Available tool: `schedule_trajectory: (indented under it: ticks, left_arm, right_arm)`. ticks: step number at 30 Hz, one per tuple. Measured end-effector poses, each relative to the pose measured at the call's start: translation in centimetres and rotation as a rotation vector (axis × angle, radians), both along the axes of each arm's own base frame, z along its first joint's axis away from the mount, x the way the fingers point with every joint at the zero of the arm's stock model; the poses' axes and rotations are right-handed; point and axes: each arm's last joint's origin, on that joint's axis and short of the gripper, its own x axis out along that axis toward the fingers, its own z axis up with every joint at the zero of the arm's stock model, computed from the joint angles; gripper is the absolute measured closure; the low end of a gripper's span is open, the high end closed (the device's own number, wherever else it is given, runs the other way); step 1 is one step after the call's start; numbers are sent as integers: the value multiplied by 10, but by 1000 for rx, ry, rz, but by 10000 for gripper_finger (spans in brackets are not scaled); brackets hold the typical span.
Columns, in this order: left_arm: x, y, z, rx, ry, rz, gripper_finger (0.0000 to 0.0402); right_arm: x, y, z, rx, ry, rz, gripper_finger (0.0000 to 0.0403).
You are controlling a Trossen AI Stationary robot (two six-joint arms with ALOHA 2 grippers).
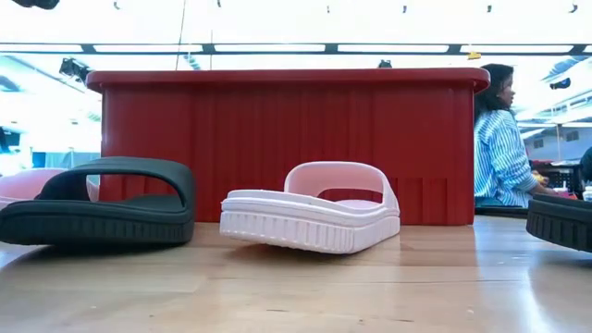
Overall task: Pick and place slides into bin
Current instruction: Put the green slipper into the red bin
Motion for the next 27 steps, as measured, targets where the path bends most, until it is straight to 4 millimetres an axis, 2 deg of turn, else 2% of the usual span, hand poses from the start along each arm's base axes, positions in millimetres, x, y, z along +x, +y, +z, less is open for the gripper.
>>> schedule_trajectory:
  ticks: [6, 9, 12, 19, 24, 27]
  left_arm:
    - [5, 5, 0, 29, -9, -73, 354]
    - [3, 5, -1, 30, 6, -129, 370]
    - [-2, 3, -2, 10, 58, -155, 369]
    - [-4, 1, -3, -29, 95, -147, 293]
    - [-2, -1, -4, -38, 84, -147, 235]
    - [1, -3, -12, -22, 104, -143, 215]
  right_arm:
    - [12, 14, 21, 151, -232, -9, 390]
    - [19, 16, 30, 198, -334, 5, 362]
    - [20, 15, 32, 193, -361, 11, 326]
    - [28, 1, 30, 183, -354, -54, 261]
    - [32, -6, 30, 179, -358, -65, 247]
    - [35, -11, 30, 176, -358, -76, 245]
